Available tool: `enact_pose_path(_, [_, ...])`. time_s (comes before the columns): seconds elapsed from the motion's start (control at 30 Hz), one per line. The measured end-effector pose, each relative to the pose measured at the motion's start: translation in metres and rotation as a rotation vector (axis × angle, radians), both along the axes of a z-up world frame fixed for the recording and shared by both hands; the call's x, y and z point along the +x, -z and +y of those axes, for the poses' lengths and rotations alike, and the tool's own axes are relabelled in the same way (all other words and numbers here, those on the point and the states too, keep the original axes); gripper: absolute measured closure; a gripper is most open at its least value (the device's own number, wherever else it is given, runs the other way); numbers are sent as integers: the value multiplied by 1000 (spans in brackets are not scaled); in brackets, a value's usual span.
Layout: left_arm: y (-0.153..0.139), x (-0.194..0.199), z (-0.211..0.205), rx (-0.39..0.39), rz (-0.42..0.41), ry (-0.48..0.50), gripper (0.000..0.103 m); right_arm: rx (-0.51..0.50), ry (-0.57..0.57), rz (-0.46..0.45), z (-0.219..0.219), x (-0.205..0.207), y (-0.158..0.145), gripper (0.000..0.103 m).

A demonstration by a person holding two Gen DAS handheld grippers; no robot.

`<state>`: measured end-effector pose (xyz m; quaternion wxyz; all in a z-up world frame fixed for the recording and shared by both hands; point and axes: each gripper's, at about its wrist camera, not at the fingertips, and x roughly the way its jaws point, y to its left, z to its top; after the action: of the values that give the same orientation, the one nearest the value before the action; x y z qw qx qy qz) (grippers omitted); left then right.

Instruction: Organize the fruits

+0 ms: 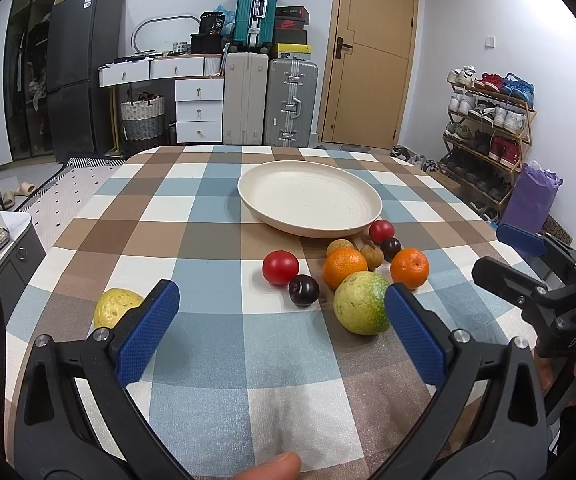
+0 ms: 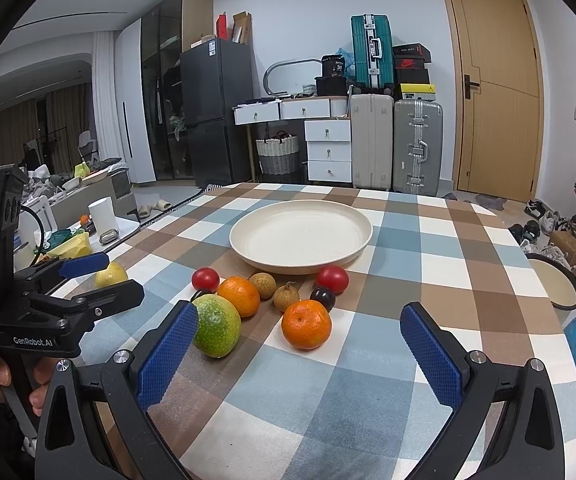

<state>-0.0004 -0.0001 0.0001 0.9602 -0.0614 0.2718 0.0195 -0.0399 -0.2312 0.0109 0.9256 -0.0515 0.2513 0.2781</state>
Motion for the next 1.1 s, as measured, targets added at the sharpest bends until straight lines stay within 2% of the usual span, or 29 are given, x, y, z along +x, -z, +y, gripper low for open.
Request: enact_pose_path(1.1, [0, 0, 0, 3, 0, 0, 1, 2, 5, 8, 2, 2, 0, 0])
